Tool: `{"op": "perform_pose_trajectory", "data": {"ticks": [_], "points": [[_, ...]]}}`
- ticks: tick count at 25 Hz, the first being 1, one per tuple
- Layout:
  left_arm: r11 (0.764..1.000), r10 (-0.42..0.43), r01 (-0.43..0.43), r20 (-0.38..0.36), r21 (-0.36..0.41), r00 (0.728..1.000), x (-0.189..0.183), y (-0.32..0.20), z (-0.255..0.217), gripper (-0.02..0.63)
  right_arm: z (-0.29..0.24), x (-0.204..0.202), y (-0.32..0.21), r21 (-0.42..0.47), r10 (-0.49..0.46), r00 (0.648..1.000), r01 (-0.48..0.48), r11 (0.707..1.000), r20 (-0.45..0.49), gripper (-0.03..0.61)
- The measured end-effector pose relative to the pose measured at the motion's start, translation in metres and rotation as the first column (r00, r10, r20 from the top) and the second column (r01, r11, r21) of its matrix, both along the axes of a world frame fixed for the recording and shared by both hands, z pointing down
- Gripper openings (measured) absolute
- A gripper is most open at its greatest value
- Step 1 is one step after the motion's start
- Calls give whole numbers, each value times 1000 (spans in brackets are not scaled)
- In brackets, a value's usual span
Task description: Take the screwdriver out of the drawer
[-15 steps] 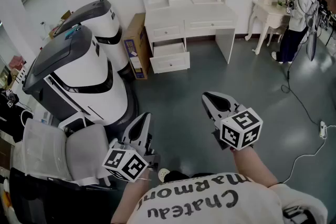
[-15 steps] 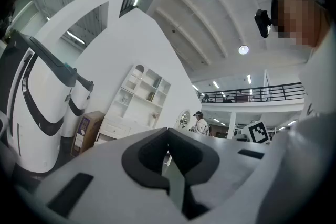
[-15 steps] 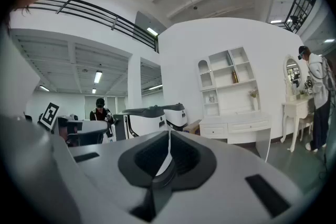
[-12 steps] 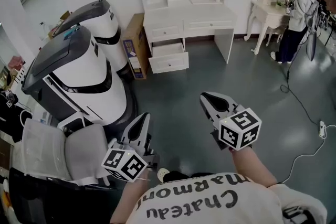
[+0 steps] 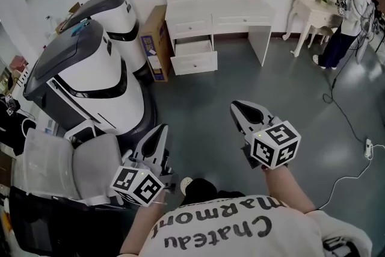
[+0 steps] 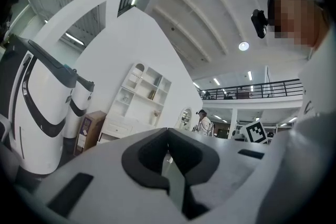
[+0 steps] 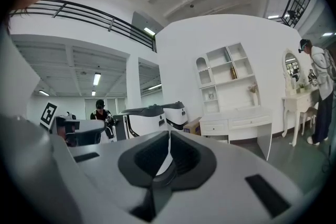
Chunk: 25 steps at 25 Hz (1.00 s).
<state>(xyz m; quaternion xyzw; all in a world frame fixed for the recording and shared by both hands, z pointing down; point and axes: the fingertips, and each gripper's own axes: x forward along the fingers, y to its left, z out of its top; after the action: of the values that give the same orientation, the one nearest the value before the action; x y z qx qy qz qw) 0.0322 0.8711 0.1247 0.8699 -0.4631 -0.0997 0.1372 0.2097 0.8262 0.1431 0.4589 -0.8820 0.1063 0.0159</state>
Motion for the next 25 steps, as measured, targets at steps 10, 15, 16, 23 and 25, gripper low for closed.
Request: {"op": "perform_pose_trajectory", "data": {"ticks": [10,15,16,23,25], "points": [[998,35,-37,-29,-54,999,-4,-76,30,23,31,-2,-60,-80,20,999,-23,996,-39,32],[997,53,-55,-42,-49,998,-18,-141,27,23,33,-12,-117,-109,46,997,-52,993,-57,32],[997,63,-65,-35,-46,997,-21,-154,25,23,33,-16,-130,-111,51,997,-57,992,-57,32],[995,96,-97,-18,-34,995,-50,-248,10,23,15,-48,-220,-92,73,996,-77,993,-43,32],[994,105,-105,-15,-20,994,-58,-270,4,23,10,-55,-242,-85,86,996,-88,992,-32,32]]}}
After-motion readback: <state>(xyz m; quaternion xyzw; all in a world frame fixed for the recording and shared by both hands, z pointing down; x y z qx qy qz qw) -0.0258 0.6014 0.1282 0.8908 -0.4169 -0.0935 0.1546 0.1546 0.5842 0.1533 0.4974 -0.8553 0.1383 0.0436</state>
